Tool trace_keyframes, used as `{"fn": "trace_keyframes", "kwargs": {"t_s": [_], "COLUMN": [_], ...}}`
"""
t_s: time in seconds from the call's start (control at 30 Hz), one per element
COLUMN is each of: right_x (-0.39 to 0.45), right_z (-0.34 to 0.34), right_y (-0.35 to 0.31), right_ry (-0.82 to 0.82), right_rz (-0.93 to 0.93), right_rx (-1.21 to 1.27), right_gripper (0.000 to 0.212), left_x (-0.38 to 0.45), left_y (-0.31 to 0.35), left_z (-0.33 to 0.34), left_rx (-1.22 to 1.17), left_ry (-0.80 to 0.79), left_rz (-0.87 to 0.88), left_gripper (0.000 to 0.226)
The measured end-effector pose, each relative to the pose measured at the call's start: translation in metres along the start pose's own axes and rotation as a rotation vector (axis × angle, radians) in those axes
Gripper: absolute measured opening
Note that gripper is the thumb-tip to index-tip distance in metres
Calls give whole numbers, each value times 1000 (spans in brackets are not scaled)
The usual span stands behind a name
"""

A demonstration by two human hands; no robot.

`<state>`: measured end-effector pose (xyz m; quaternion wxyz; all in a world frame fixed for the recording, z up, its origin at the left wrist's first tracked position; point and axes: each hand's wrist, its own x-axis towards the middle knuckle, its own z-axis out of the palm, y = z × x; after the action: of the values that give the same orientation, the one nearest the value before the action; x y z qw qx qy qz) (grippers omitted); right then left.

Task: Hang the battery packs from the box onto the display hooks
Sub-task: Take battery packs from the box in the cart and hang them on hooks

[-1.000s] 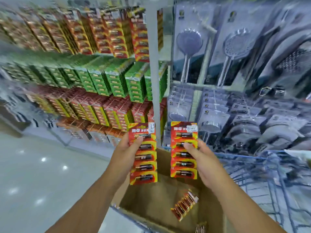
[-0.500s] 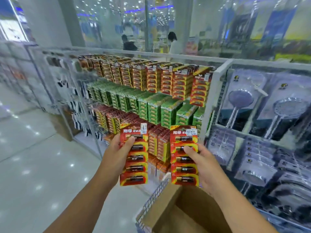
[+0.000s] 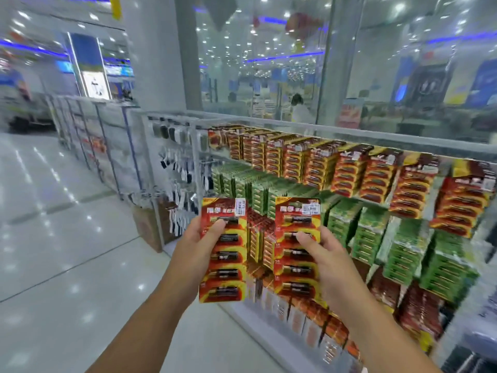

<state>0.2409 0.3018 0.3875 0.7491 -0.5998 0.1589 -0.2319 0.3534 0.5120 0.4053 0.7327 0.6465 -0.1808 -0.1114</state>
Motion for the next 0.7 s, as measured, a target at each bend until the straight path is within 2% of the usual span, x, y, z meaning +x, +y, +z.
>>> {"fn": "trace_keyframes", "kwargs": {"t_s": [0.17, 0.3, 0.7], "right_x": [56, 107, 314], "right_z": [79, 121, 194], "right_y": [7, 18, 50], "right_ry": [7, 7, 22], "right_rz": [-19, -21, 10], "right_rx": [15, 1, 48], "right_gripper": [24, 53, 19], "left_x": [61, 113, 331], "left_y": [24, 27, -16], "left_z": [-64, -99, -128], "left_rx": [14, 9, 7], "left_ry": [-8, 7, 24], "left_rz": [26, 33, 3], "left_gripper": [13, 15, 16]}}
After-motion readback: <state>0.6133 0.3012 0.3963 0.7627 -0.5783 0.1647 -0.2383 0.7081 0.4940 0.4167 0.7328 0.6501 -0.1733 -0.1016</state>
